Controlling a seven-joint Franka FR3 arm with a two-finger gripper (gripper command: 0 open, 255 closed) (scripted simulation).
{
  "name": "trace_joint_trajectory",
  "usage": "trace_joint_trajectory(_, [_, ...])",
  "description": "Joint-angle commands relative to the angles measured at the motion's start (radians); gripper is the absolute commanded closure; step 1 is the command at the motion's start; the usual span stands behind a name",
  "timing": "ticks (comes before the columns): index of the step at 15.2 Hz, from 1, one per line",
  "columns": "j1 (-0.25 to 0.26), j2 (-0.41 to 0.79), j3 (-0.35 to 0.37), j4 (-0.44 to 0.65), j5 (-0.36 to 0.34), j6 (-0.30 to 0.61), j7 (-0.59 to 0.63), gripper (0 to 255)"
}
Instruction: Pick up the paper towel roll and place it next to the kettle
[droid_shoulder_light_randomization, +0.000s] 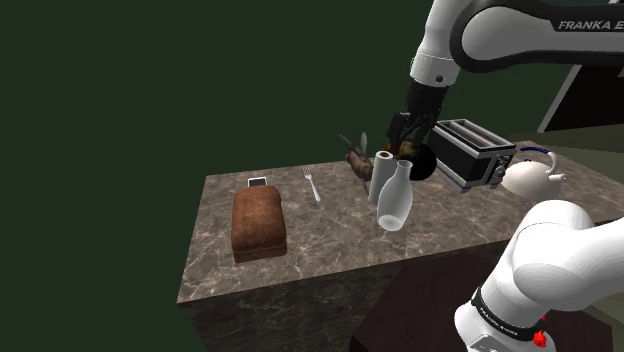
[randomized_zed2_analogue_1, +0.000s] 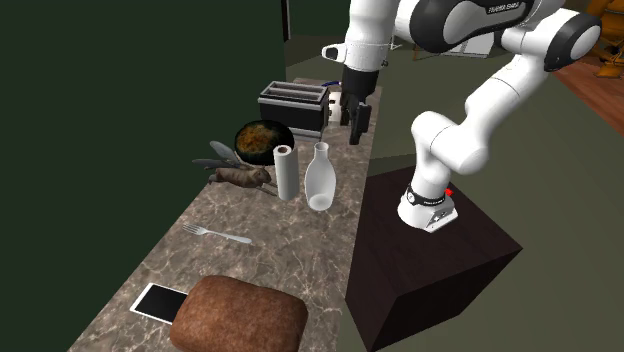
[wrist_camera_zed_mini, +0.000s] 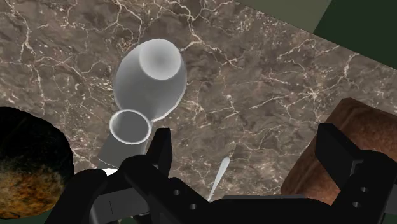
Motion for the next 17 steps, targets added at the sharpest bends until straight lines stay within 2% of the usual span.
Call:
trace_joint_trajectory(1, [0.0,0.0,0.0,0.0,0.0,0.0,0.0,0])
trace_joint_trajectory(10, [-0.046,0.242,-0.142,0.026,-0.05,0.216,-0.122,0])
trace_joint_trajectory(17, [-0.061,0.473,-0.25,0.115,-0.032,0.356,-0.228,0])
